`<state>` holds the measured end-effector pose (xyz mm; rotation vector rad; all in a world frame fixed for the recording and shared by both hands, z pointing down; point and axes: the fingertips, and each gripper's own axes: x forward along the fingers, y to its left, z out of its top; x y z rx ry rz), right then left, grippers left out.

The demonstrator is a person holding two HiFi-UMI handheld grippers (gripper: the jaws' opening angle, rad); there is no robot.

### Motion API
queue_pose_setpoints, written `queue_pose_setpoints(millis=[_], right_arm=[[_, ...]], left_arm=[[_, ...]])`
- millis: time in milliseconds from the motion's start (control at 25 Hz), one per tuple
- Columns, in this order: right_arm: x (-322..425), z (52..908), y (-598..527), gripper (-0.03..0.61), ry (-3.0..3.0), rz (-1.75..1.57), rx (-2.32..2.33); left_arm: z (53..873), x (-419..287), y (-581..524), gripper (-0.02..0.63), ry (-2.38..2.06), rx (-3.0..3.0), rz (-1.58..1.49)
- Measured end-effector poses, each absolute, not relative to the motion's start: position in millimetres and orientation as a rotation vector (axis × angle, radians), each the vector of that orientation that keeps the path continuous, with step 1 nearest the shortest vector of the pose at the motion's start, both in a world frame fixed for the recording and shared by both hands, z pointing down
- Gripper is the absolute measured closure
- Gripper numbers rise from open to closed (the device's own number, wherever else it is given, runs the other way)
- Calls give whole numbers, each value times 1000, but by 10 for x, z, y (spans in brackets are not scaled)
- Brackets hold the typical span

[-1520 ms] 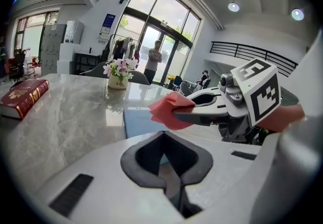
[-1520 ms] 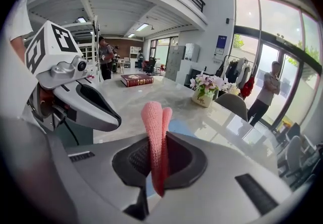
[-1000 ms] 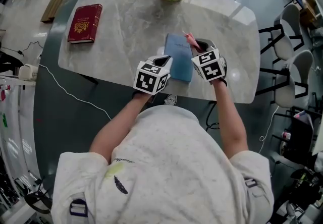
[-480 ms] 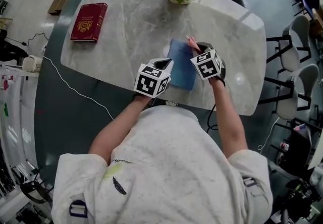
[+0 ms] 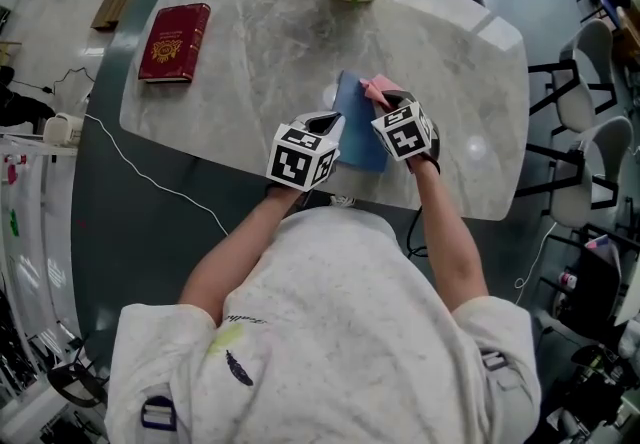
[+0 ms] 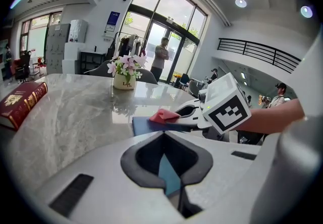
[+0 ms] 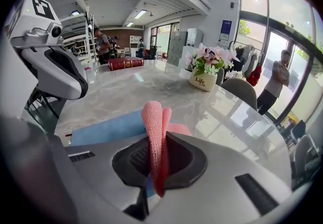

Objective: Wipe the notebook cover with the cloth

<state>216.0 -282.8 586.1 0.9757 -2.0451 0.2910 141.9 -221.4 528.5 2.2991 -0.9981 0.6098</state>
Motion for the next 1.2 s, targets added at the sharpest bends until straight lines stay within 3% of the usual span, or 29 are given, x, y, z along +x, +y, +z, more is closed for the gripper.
queue_pose_setpoints(millis=[1200], right_arm=[[2003, 5909, -1889, 563, -2019, 364, 1020]], left_arm=[[5261, 1333, -1553, 607, -910, 2340, 612]])
